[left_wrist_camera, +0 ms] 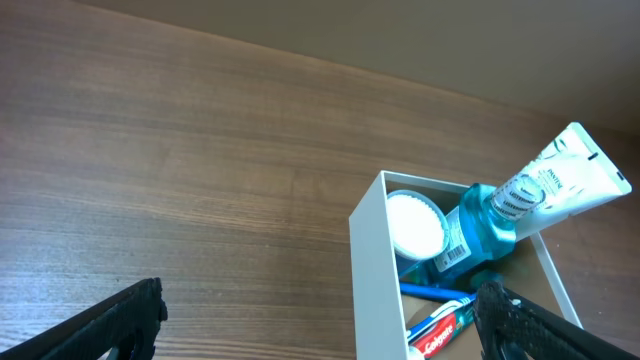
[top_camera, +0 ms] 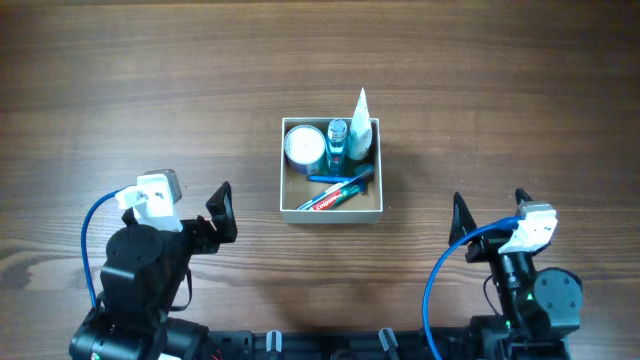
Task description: Pack container
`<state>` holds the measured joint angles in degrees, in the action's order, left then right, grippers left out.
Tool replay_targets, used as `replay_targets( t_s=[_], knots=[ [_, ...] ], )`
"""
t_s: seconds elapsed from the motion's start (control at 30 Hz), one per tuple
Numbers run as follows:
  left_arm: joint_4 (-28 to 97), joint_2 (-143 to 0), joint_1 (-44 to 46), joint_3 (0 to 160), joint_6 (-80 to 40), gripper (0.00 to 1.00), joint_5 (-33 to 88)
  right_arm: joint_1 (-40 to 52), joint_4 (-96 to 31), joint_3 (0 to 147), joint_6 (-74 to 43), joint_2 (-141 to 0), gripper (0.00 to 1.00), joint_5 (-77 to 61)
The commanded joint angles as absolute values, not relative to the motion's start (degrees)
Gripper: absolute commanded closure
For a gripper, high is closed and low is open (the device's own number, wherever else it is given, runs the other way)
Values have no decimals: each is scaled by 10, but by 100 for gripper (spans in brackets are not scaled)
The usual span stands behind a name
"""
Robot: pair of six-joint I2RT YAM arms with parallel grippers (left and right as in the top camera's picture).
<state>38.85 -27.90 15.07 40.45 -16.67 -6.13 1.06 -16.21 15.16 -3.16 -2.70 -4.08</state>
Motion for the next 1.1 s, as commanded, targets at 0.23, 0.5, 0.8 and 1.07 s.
replay_targets(
  t_s=[0.23,0.5,0.8,1.07],
  knots=[
    [387,-277,154,399,-172,0,-58,16,2,3,29,-2,0,-51],
    [387,-277,154,400,-172,0,-58,16,2,3,30,-2,0,-51],
    [387,-277,154,399,-172,0,-58,16,2,3,30,-2,0,-51],
    [399,-276,152,399,-167,0,-61,16,2,3,30,-2,0,-51]
  ],
)
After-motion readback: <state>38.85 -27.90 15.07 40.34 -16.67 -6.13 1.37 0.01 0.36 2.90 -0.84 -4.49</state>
